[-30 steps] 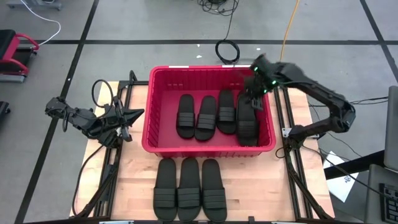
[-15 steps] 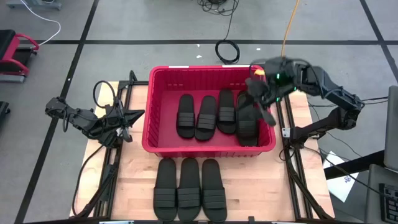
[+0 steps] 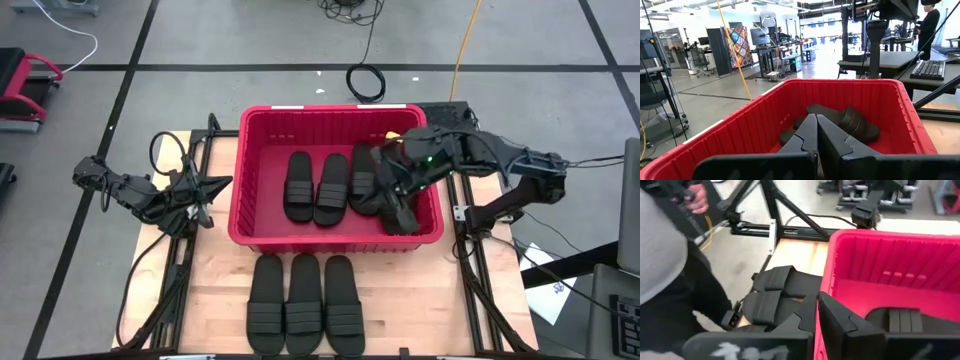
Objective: Pick and place slides into bin
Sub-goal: Put the black slides into the red bin
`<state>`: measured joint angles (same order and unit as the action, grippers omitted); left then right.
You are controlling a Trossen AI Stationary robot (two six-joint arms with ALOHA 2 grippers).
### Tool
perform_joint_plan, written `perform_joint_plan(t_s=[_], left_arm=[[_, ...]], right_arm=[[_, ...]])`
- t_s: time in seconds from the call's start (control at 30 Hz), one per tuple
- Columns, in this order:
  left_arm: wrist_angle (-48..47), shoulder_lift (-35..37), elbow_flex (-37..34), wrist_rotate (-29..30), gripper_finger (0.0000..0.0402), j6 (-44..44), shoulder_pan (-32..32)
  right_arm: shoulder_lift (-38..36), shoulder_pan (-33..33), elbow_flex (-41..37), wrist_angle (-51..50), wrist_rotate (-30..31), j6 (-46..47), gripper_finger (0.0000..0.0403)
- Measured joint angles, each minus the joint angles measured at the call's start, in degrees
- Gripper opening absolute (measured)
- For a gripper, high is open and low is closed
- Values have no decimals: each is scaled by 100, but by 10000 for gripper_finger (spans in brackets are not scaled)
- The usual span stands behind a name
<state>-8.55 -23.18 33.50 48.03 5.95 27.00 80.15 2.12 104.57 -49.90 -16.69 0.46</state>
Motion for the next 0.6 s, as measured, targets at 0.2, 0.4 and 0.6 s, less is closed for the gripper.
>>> perform_joint_plan(t_s=[0.2, 0.4, 0.6], left_arm=[[1, 1, 0, 4, 1, 170, 0], [10, 0, 0, 6, 1, 617, 0], [262, 2, 0, 9, 1, 573, 0]], right_arm=[[348, 454, -2, -15, 170, 818, 2], [512, 944, -6, -113, 629, 1220, 0], [457, 1156, -7, -470, 946, 1019, 0]])
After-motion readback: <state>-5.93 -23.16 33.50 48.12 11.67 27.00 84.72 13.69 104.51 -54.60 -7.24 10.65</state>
